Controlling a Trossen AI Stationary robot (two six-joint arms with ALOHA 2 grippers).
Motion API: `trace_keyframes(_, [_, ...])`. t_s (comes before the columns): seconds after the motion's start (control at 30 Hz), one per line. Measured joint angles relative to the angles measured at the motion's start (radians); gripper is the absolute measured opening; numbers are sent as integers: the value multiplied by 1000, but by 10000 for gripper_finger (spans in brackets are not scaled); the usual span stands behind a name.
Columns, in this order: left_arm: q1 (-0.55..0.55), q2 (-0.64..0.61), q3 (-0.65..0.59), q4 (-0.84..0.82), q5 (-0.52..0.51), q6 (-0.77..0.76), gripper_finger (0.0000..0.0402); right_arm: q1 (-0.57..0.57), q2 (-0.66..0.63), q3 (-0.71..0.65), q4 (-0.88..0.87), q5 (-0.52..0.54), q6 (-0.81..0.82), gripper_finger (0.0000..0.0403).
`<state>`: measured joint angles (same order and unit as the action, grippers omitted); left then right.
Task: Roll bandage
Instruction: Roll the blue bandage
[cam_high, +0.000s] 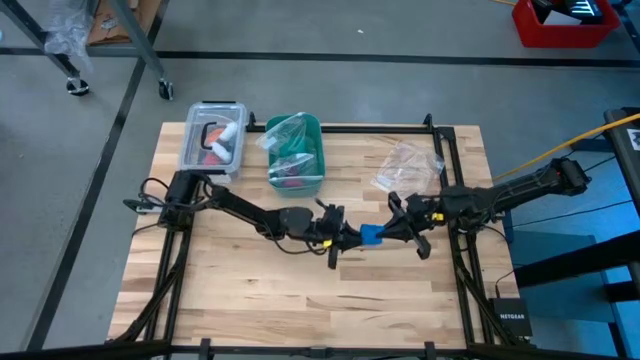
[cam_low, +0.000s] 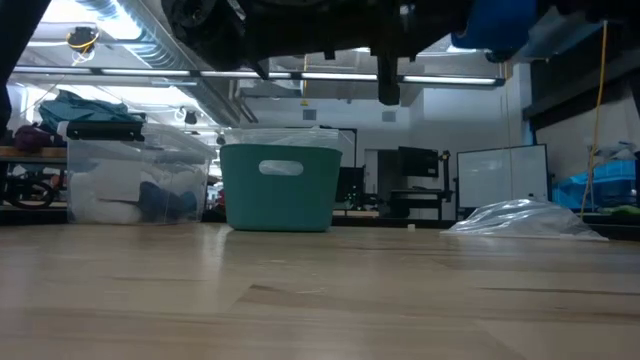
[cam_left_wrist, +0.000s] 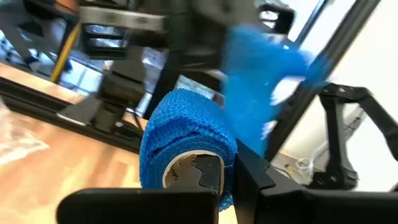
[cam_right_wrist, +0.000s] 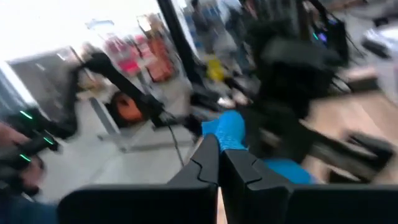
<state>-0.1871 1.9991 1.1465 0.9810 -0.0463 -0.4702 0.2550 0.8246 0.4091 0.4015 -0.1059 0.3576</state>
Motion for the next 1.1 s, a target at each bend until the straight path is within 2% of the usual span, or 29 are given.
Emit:
trace_keyframes(0.43, [-87, 0, 0, 2, -6, -101, 7, 1, 1, 0, -72, 55, -50, 8])
trace_keyframes(0.63, [-102, 0, 0, 2, 8, -128, 4, 1, 40, 0, -66, 11, -49, 16])
trace_keyframes(0.93, [-107, 0, -2, -2, 106, -335, 4, 1, 136, 1, -55, -35, -49, 112])
trace_keyframes(1.1, [-110, 0, -2, -2, 173, -410, 7, -1, 172, 0, -66, -26, -50, 142])
